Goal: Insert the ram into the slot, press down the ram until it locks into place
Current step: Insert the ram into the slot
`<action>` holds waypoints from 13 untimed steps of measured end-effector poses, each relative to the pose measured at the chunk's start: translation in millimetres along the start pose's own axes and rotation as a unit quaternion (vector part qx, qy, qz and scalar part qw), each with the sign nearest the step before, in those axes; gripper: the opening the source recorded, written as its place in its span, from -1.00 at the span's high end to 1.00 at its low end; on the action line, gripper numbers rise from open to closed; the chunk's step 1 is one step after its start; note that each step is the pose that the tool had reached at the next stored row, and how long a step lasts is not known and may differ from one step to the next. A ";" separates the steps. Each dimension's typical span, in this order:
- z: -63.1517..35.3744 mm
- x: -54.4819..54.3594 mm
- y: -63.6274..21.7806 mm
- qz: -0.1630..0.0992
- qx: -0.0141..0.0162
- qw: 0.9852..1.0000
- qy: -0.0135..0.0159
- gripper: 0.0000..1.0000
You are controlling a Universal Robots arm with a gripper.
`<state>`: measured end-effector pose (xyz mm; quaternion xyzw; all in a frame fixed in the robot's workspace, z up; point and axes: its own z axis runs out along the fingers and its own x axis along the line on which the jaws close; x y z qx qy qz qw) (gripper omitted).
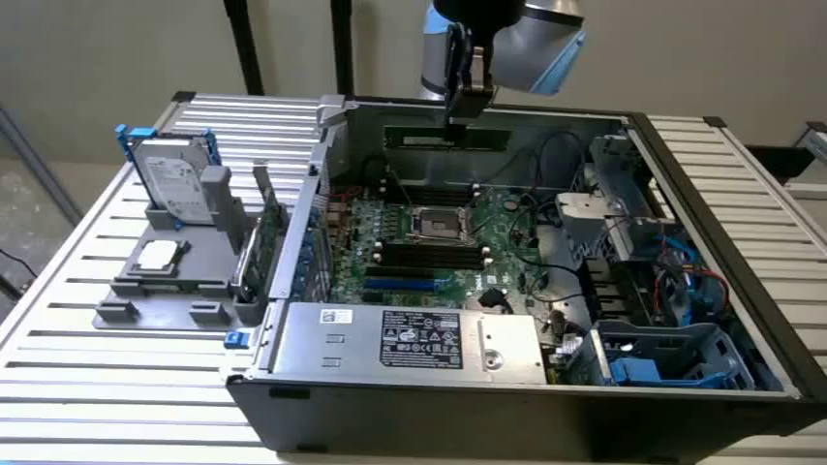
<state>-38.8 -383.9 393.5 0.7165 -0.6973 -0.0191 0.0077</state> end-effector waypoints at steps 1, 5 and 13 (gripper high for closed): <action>-0.1 0.0 0.0 0.000 0.000 1.000 0.000 0.73; -0.2 0.0 0.0 0.000 0.000 1.000 0.000 0.73; -0.6 0.0 0.0 0.000 0.000 1.000 0.000 0.73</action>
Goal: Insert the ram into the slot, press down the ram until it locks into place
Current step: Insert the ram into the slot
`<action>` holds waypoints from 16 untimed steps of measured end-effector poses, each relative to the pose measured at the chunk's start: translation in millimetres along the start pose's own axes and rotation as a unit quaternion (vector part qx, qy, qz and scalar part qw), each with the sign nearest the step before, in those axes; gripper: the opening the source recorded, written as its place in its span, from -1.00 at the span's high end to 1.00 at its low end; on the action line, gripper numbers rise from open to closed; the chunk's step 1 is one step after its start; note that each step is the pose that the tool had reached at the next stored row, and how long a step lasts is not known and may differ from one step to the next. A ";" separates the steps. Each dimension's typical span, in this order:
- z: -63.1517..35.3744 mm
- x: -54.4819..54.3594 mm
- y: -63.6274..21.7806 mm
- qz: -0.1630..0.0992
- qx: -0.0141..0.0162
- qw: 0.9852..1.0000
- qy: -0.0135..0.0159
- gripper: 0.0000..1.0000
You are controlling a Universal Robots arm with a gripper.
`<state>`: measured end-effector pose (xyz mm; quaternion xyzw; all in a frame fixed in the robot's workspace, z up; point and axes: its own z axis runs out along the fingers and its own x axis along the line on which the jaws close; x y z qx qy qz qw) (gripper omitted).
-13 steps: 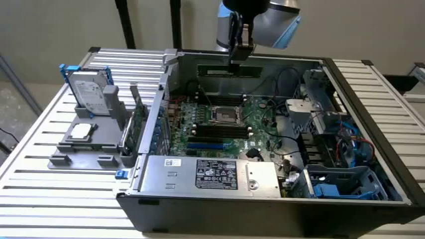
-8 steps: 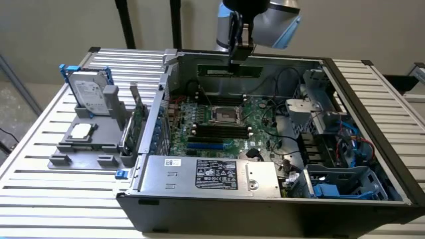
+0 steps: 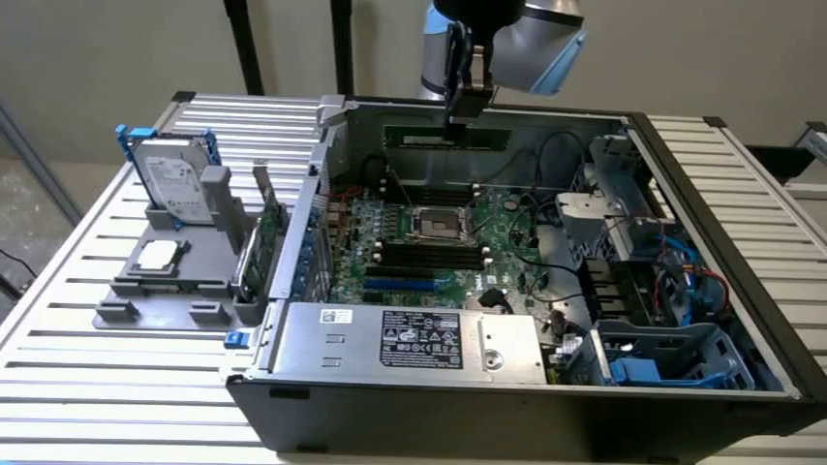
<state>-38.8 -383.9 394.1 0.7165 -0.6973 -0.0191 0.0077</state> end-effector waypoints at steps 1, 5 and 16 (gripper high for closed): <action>0.0 0.0 0.0 0.000 0.000 1.000 0.000 0.73; 0.2 0.0 0.0 0.001 0.000 1.000 0.000 0.73; 15.2 0.1 -0.6 0.020 0.000 1.000 0.002 0.73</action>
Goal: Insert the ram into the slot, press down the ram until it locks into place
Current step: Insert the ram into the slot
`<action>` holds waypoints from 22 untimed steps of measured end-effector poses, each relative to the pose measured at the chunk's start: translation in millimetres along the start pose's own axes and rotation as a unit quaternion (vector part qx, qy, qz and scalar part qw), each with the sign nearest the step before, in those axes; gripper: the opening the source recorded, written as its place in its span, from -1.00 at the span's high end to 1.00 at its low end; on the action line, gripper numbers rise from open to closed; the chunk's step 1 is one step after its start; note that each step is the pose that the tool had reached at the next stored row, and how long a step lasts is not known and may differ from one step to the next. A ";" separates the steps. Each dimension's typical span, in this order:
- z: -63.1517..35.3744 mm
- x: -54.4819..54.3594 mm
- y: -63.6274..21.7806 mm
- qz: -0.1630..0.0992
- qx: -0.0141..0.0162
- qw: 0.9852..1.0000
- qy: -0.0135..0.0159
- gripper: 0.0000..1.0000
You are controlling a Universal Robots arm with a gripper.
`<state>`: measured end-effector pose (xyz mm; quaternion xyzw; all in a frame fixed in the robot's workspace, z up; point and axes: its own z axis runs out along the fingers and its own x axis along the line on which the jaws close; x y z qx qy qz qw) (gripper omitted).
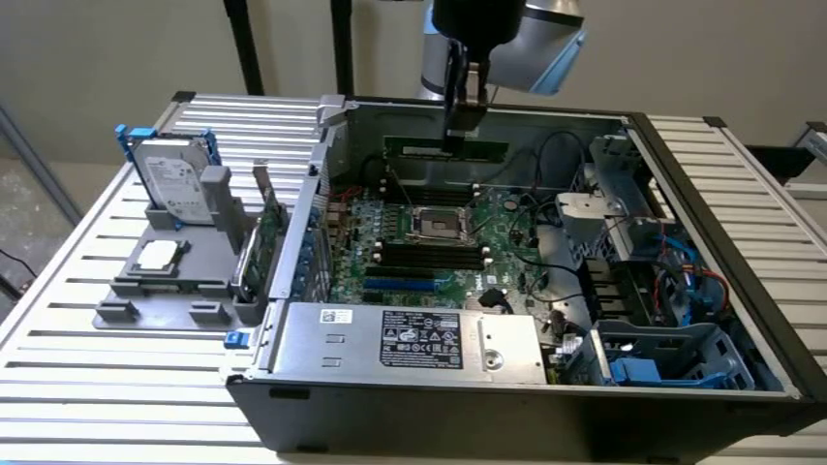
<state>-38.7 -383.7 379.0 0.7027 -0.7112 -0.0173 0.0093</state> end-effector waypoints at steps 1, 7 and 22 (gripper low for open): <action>1.8 0.0 -0.1 0.001 0.000 1.000 0.000 0.73; 12.7 -0.3 -0.5 0.003 0.000 1.000 0.000 0.73; 40.0 -1.8 -1.5 0.009 0.000 1.000 0.000 0.73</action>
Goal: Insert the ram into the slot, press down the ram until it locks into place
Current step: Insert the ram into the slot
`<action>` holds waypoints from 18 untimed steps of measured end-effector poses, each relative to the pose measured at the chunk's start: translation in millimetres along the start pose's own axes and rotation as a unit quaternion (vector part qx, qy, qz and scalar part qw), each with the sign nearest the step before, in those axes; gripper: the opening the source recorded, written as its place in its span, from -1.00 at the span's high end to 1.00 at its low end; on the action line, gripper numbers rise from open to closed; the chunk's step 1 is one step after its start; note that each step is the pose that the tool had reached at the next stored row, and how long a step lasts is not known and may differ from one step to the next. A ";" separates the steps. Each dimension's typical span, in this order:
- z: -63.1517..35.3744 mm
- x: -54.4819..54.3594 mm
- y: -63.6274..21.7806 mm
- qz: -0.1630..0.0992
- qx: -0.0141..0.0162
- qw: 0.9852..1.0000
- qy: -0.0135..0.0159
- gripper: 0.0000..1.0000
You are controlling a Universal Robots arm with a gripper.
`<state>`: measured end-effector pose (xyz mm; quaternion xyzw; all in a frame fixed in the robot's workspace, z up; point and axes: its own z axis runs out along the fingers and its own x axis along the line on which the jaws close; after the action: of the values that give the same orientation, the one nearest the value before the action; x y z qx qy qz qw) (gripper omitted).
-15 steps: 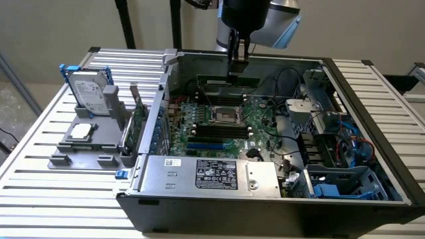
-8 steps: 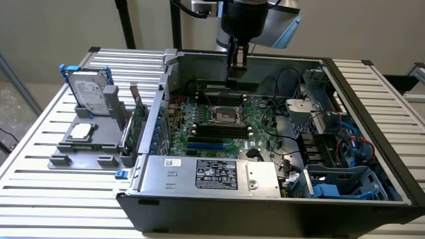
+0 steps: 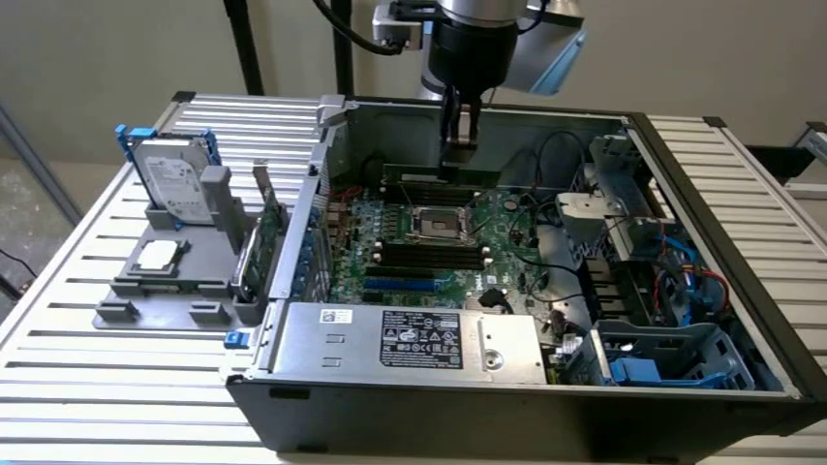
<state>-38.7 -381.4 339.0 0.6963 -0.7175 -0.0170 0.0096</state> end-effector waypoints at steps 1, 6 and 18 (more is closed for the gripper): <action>1.8 -0.2 -0.1 0.000 0.000 1.000 0.000 0.73; 10.9 -1.2 -0.4 0.002 0.000 1.000 0.000 0.73; 32.7 -2.4 -1.2 0.003 0.000 1.000 0.000 0.73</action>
<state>-38.7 -378.7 306.3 0.6941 -0.7196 -0.0168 0.0097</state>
